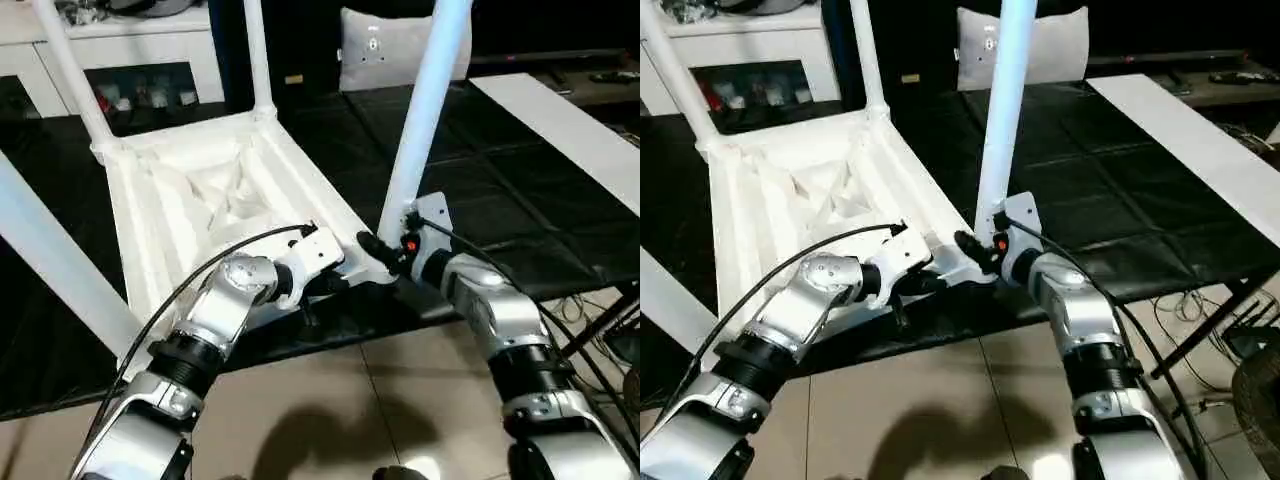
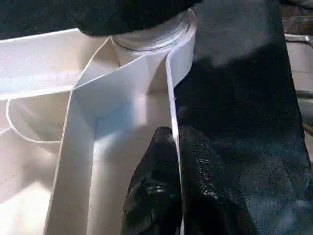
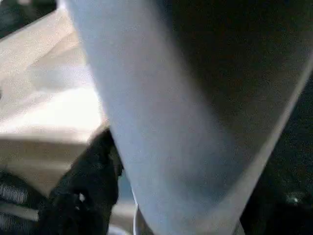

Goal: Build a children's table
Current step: Rotate leg to tighten

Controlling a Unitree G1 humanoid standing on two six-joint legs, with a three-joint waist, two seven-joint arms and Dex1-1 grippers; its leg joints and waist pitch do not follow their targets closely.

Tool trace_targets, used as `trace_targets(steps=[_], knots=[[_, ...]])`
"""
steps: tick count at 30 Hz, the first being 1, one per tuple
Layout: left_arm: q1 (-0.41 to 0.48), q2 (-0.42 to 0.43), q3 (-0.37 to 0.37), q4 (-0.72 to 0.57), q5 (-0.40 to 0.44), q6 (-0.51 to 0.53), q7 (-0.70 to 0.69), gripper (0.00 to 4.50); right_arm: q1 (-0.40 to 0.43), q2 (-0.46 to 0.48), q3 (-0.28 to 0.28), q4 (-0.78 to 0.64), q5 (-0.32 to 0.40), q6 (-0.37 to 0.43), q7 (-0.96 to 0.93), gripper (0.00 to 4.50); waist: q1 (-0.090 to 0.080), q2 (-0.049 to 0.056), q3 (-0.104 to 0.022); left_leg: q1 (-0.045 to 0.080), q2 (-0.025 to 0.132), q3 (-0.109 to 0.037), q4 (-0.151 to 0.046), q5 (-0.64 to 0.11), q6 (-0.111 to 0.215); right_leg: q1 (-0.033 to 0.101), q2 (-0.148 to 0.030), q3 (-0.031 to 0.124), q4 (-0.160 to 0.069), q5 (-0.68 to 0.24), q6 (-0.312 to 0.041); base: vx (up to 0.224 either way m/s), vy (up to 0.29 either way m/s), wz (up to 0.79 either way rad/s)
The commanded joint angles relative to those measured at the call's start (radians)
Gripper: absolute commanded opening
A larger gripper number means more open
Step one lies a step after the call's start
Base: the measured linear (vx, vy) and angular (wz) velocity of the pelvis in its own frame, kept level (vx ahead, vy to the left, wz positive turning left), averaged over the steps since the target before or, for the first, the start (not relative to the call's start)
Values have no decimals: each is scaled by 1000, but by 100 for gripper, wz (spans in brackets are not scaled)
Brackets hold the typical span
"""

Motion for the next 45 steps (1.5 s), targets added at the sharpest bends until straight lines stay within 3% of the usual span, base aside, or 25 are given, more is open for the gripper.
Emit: trace_targets(steps=[1, 3, 4, 10, 14, 17, 19, 21, 22, 23, 30, 37, 45], knots=[[-3, 19, -36, 12, 3, -64, -54, 0, 28, -24, 42, -42, 21, -8, 98, 355, 11, -13, -67, 7, -11, 24, -62, -286, 74, 53, 21, -10, -61, -226, -196, 0, 0, 0], [-3, 38, -44, 23, 1, -105, -87, 0, 43, -56, 37, -63, 35, -11, 145, 365, 13, -13, -67, 7, -11, 26, -61, -282, 82, 52, 22, -8, -61, -220, -199, 0, 0, 0], [-5, 54, -51, 35, -1, -124, -110, 0, 53, -83, 35, -81, 45, -17, 190, 378, 19, -8, -68, 8, -9, 24, -62, -272, 80, 53, 21, -8, -58, -207, -206, 0, 0, 0], [-22, 99, -69, 87, -6, -228, -194, 0, 95, -190, 57, -155, 72, -21, 361, 432, 35, -10, -66, 8, -8, 24, -64, -277, 78, 55, 21, -9, -57, -205, -206, 0, 0, 0], [-35, 141, -97, 116, -20, -325, -323, 0, 107, -271, 84, -183, 74, -37, 477, 445, 41, -10, -66, 11, -6, 24, -64, -302, 70, 55, 18, -9, -59, -247, -198, 0, 0, 0], [-36, 161, -119, 123, -29, -372, -394, 0, 102, -296, 88, -183, 81, -42, 530, 445, 45, -8, -66, 11, -4, 25, -65, -299, 68, 53, 19, -8, -55, -231, -212, 0, 0, 0], [-32, 169, -128, 117, -33, -385, -422, 0, 99, -300, 90, -182, 90, -36, 556, 407, 50, -7, -66, 13, -2, 26, -64, -292, 69, 52, 19, -8, -52, -210, -223, 0, 0, 0], [-28, 178, -138, 111, -37, -399, -453, 0, 97, -306, 96, -186, 105, -24, 586, 407, 56, -6, -68, 16, -1, 27, -63, -286, 73, 53, 19, -9, -49, -191, -234, 0, 0, 0], [-24, 189, -149, 102, -40, -413, -482, 0, 96, -312, 107, -192, 121, -7, 619, 379, 61, -11, -68, 15, 0, 28, -62, -276, 76, 54, 19, -9, -47, -172, -242, 0, 0, 0], [-23, 193, -153, 98, -42, -420, -498, 0, 96, -315, 113, -194, 128, 1, 635, 379, 63, -10, -68, 15, 0, 27, -63, -272, 78, 55, 19, -9, -45, -169, -244, 0, 0, 0], [-20, 203, -156, 82, -50, -440, -536, 0, 97, -319, 145, -193, 137, 26, 689, 323, 72, -16, -66, 14, 0, 28, -64, -277, 67, 55, 15, -7, -48, -227, -223, 0, 0, 0], [-17, 207, -159, 78, -54, -452, -547, 0, 97, -321, 153, -198, 150, 49, 720, 268, 77, -13, -69, 15, 0, 29, -61, -240, 72, 55, 16, -7, -42, -170, -235, 0, 0, 0], [-17, 204, -155, 76, -57, -444, -548, 0, 106, -325, 155, -216, 168, 72, 739, 219, 78, -12, -68, 15, 0, 29, -61, -246, 65, 56, 16, -7, -43, -190, -230, 0, 0, 0]])
